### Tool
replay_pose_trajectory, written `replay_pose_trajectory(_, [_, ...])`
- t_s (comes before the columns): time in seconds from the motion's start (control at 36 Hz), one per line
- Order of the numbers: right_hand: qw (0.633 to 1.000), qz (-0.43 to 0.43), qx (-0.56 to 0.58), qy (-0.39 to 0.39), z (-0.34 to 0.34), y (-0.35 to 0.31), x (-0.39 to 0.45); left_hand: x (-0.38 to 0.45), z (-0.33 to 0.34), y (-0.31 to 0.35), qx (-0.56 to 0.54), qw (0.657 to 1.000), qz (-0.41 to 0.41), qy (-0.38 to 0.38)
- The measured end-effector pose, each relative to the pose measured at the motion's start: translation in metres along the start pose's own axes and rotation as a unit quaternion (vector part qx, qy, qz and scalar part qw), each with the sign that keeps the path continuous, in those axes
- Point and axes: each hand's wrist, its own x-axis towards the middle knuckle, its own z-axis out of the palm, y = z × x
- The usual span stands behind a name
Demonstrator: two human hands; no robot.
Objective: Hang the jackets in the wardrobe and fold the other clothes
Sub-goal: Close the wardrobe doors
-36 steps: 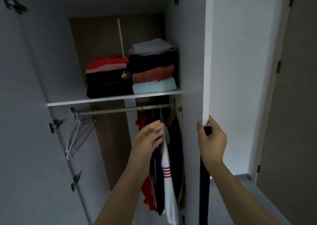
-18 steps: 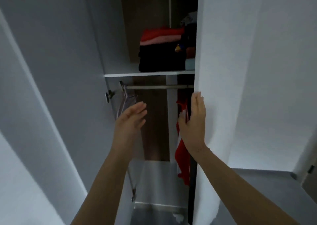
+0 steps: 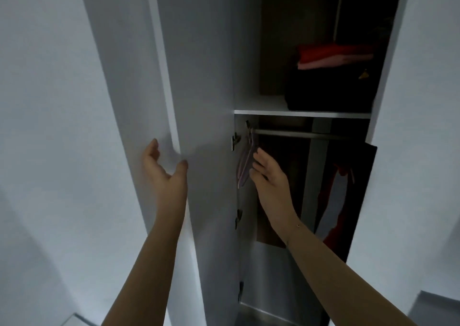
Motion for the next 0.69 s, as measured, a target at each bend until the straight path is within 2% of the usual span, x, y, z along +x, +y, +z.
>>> replay_pose_trajectory(0.11, [1.000,0.000,0.010,0.014,0.011,0.004,0.007,0.014,0.010,-0.008,-0.055,0.986,-0.129,-0.091])
replay_pose_trajectory(0.19, [0.999,-0.021,-0.009,0.031,0.003,0.003,0.011,0.014,0.018,-0.002,-0.107,0.979,-0.153,-0.088])
replay_pose_trajectory(0.31, [0.994,-0.056,-0.071,0.068,-0.026,0.004,0.009,-0.001,0.023,0.005,-0.136,0.975,-0.141,-0.106])
replay_pose_trajectory(0.44, [0.984,-0.062,-0.109,0.129,-0.066,0.006,0.014,-0.024,0.045,0.008,-0.153,0.962,-0.047,-0.219])
replay_pose_trajectory(0.64, [0.967,-0.085,-0.176,0.162,-0.119,0.000,0.030,-0.038,0.124,-0.014,-0.085,0.951,-0.025,-0.297])
replay_pose_trajectory(0.69, [0.959,-0.096,-0.206,0.170,-0.141,0.001,0.035,-0.044,0.148,-0.019,-0.058,0.944,0.012,-0.325])
